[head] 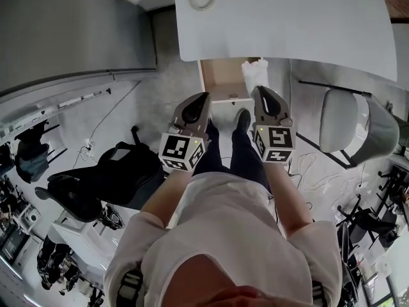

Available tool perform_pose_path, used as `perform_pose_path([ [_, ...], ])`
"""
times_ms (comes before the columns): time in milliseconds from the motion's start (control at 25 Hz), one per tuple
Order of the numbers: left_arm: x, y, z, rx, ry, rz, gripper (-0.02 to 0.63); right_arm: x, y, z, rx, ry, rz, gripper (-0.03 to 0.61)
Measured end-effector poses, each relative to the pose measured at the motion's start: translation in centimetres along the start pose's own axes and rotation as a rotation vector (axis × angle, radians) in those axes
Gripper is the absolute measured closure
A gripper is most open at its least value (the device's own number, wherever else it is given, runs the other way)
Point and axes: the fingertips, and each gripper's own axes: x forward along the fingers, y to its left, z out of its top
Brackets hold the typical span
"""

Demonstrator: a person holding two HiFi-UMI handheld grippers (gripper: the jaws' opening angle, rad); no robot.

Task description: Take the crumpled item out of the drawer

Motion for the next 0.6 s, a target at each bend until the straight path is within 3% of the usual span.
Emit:
perform_pose_path([
  [600,0.5,-2.0,6.9,0.026,-0.066,-0.059,0.604,-3.0,-1.1,6.4,-0.007,-0.095,-0.017,0.561],
])
